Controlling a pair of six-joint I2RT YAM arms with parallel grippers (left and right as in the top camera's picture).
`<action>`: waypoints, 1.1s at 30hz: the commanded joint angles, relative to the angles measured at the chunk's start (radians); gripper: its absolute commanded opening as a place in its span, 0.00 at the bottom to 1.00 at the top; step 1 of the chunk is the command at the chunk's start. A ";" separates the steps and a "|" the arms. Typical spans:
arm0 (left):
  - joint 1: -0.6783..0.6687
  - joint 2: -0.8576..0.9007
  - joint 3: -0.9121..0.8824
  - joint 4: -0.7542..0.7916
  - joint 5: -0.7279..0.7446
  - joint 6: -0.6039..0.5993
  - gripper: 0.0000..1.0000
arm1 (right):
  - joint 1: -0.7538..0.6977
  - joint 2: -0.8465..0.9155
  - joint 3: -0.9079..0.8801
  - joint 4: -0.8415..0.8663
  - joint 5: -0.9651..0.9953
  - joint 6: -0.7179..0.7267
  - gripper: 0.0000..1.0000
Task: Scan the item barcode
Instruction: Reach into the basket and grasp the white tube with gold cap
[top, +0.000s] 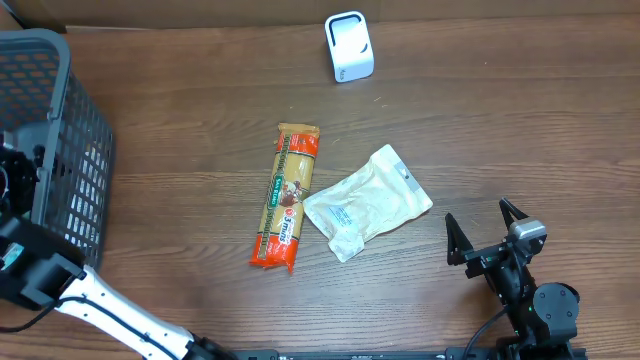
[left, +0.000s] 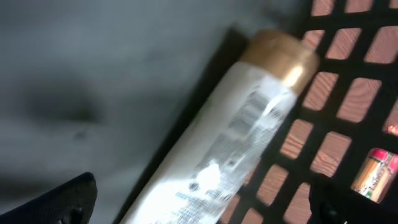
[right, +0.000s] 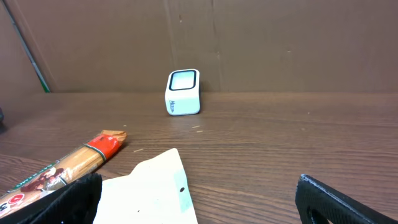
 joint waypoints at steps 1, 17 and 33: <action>-0.044 0.010 -0.003 0.011 -0.014 0.048 1.00 | 0.001 -0.008 0.010 0.003 0.005 0.003 1.00; -0.147 0.010 -0.156 0.127 -0.288 -0.076 1.00 | 0.001 -0.008 0.010 0.003 0.005 0.003 1.00; -0.157 0.010 -0.240 0.193 -0.386 -0.169 0.04 | 0.001 -0.008 0.010 0.003 0.005 0.003 1.00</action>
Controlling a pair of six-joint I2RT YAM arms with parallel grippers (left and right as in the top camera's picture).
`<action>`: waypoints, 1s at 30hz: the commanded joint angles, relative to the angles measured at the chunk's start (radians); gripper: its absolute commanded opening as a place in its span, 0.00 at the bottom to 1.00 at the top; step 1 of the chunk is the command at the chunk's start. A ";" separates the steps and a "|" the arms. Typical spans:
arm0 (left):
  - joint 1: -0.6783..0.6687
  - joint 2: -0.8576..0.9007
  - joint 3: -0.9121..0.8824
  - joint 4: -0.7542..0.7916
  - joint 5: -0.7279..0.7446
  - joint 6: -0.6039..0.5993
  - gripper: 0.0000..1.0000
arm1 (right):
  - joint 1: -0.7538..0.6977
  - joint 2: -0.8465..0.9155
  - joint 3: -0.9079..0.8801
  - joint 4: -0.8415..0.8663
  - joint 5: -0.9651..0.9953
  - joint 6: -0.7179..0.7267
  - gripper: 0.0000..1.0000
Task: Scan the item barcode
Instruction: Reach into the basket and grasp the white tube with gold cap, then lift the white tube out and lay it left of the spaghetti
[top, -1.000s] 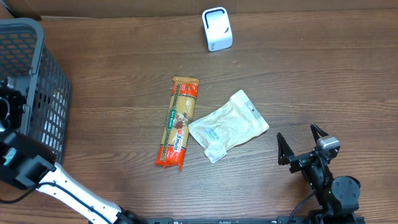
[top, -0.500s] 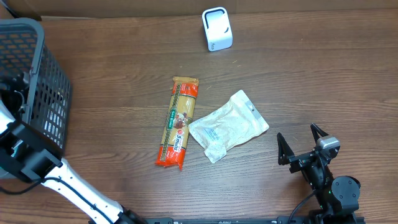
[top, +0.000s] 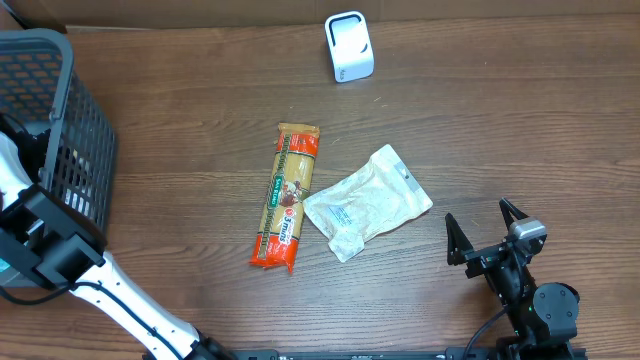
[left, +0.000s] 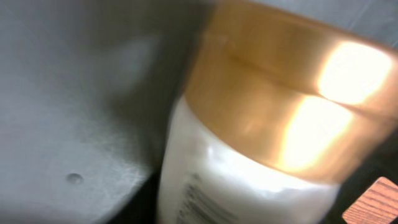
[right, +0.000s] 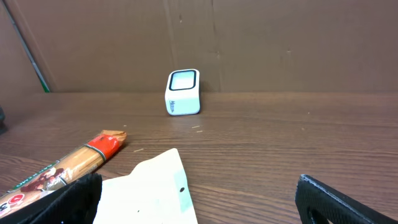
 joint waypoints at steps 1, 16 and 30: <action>-0.009 0.040 -0.042 -0.018 -0.012 -0.042 0.04 | 0.001 -0.008 0.010 0.003 0.005 0.002 1.00; -0.013 0.018 0.437 -0.306 -0.006 -0.173 0.04 | 0.001 -0.008 0.010 0.003 0.005 0.002 1.00; -0.015 -0.183 0.706 -0.367 0.003 -0.269 0.04 | 0.001 -0.008 0.010 0.003 0.005 0.002 1.00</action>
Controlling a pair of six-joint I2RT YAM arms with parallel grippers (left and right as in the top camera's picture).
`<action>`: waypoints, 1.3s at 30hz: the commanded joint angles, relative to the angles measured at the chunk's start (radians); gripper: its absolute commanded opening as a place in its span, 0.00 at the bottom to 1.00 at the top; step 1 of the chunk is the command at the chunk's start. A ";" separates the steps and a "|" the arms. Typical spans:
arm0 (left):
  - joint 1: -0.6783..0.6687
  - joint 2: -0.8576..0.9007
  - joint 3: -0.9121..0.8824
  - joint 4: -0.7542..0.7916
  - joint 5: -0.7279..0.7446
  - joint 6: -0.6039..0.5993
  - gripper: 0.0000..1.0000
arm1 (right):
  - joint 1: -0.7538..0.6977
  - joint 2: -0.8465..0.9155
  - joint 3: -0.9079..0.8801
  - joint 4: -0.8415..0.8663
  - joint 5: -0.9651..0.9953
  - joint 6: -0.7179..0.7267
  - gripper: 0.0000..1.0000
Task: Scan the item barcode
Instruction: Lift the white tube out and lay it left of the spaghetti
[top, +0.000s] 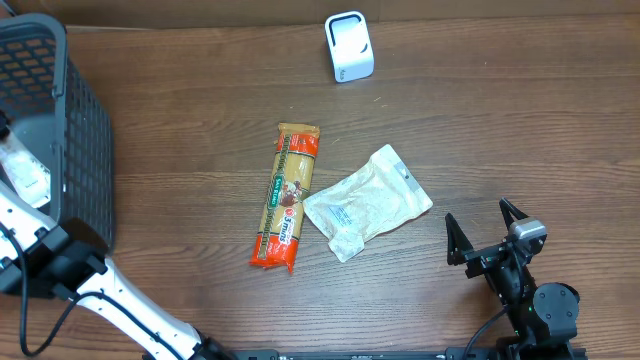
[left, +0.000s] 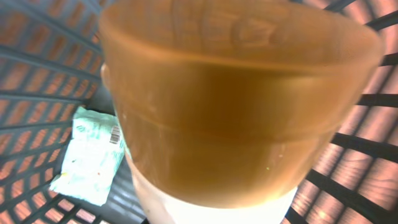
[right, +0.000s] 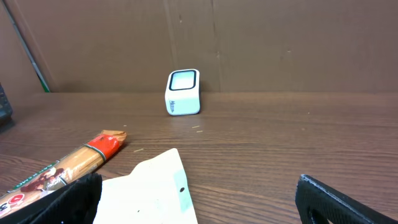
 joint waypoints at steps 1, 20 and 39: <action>-0.013 -0.078 0.025 -0.001 0.031 -0.043 0.04 | 0.001 -0.008 0.010 0.003 0.005 0.003 1.00; -0.171 -0.542 0.026 0.060 0.180 -0.068 0.04 | 0.001 -0.008 0.010 0.003 0.005 0.003 1.00; -0.784 -0.557 -0.837 0.159 0.011 -0.085 0.05 | 0.001 -0.008 0.010 0.003 0.005 0.003 1.00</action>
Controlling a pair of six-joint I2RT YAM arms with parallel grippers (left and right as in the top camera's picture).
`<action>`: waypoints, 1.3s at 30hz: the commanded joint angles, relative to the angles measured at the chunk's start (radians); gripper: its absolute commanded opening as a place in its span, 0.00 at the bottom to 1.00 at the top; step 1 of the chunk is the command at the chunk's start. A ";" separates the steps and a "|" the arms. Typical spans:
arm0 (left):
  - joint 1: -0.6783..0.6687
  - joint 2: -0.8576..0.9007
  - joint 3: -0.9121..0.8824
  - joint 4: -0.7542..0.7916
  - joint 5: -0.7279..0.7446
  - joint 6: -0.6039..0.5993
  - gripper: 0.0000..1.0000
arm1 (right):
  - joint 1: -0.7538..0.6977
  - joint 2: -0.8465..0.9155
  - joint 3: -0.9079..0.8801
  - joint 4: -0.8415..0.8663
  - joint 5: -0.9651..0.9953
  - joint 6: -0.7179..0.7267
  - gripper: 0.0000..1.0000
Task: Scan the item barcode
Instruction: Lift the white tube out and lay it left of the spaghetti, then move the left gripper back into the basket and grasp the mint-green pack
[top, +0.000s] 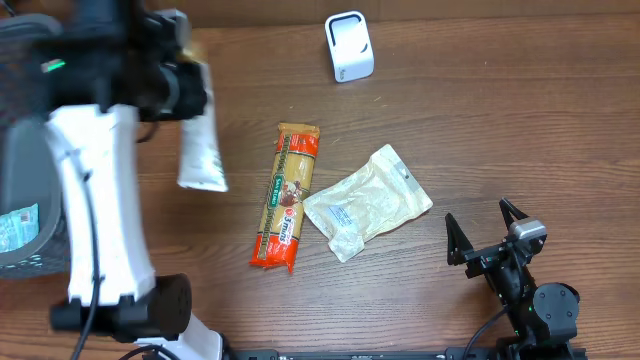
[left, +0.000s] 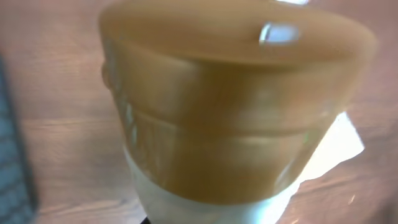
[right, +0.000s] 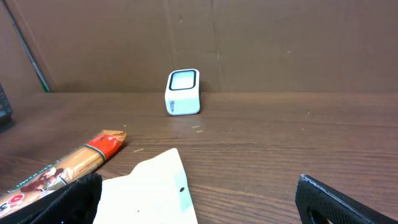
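A white tube with a gold cap (top: 200, 150) hangs over the table, left of the pasta packet, with my left gripper (top: 188, 88) shut on its cap end. In the left wrist view the gold cap (left: 236, 106) fills the frame, with a strip of white tube body (left: 205, 202) below it; the fingers are hidden. The white barcode scanner (top: 349, 46) stands at the far edge and also shows as the scanner (right: 183, 92) in the right wrist view. My right gripper (top: 487, 240) rests open at the near right, its fingers apart over bare wood.
An orange pasta packet (top: 287, 196) and a white pouch (top: 367, 202) lie mid-table, between the tube and the right arm. The grey mesh basket (top: 15, 150) stands at the far left with a teal packet (top: 18, 225) in it. A cardboard wall (right: 249, 37) backs the table.
My left gripper, then inside the basket with the tube in it, is now out of the basket and over the table beside the pasta packet. The right arm has not moved.
The tube first lay in the basket with my left gripper open over it. Then the gripper was close on the gold cap, then holding the tube up inside the basket. Now the tube is held outside the basket over the table.
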 joint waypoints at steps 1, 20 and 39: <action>-0.055 -0.006 -0.201 0.080 -0.061 -0.055 0.04 | 0.001 -0.008 0.010 0.003 0.005 0.003 1.00; -0.090 -0.006 -1.064 0.834 -0.068 -0.097 0.30 | 0.001 -0.008 0.010 0.003 0.005 0.003 1.00; 0.004 -0.035 -0.002 0.176 -0.159 -0.043 1.00 | 0.001 -0.008 0.010 0.003 0.005 0.003 1.00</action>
